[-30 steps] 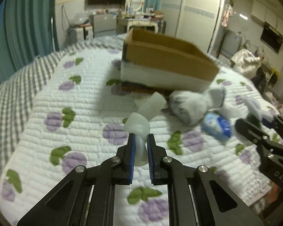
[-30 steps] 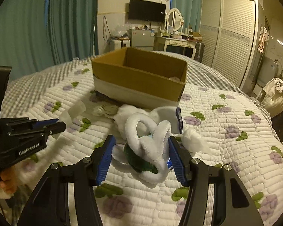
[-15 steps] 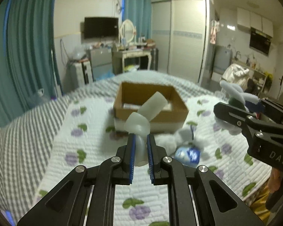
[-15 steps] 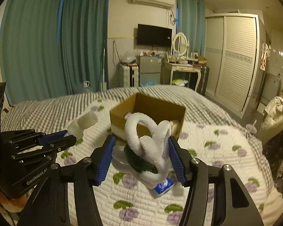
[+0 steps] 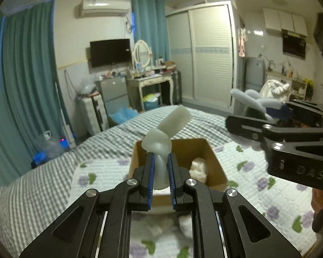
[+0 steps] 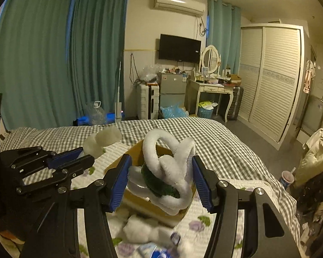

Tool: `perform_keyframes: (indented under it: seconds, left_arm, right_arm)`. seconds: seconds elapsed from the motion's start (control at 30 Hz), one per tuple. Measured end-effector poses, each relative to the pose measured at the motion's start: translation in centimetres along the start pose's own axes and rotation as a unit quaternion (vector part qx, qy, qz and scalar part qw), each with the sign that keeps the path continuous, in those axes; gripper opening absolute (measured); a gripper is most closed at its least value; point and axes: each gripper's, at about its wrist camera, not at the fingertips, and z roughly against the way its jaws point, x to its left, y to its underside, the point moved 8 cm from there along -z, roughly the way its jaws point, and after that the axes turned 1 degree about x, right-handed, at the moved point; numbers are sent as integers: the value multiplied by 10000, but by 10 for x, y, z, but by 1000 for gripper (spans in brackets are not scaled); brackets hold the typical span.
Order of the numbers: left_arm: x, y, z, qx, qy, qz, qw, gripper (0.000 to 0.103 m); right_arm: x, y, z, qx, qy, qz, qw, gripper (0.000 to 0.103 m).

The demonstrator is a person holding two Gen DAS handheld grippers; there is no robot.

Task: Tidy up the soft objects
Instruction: 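Carry the towel swan and the plastic piece over the box with both grippers, then open both grippers to release the towel and plastic piece into the box, then grasp the blue Vinda tissue pack with the right gripper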

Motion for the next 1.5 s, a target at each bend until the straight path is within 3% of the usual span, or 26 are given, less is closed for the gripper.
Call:
perform_keyframes:
  seconds: [0.17, 0.43, 0.73, 0.8, 0.83, 0.9, 1.0, 1.2, 1.3, 1.5]
  left_arm:
    - [6, 1, -63, 250, -30, -12, 9997, 12]
    - [13, 19, -133, 533, -46, 96, 9985, 12]
    - [1, 34, -143, 751, 32, 79, 9971, 20]
    - [1, 34, -141, 787, -2, 109, 9968, 23]
    - [3, 35, -141, 884, -55, 121, 9960, 27]
    - [4, 33, -135, 937, -166, 105, 9954, 54]
    - [9, 24, -115, 774, -325, 109, 9964, 75]
    - [10, -14, -37, 344, -326, 205, 9987, 76]
    - [10, -30, 13, 55, -380, 240, 9990, 91]
    - [4, -38, 105, -488, -546, 106, 9973, 91]
  right_arm:
    - [-22, -5, -63, 245, 74, -82, 9996, 57]
    - [-55, 27, -160, 799, -62, -373, 9961, 57]
    - [-69, 68, -190, 1123, -51, -632, 9917, 62]
    - [-72, 67, -190, 1133, -40, -699, 9911, 71]
    - [-73, 66, -187, 1117, -31, -761, 9908, 74]
    - [-74, 58, -178, 1013, -42, -840, 9913, 82]
    - [-75, 45, -155, 849, 60, -798, 9932, 88]
    - [-70, 10, -79, 481, 216, -609, 9967, 94]
    - [-59, -8, -25, 263, 393, -299, 9984, 97]
    - [-34, -20, 68, -218, 506, 1, 9985, 103]
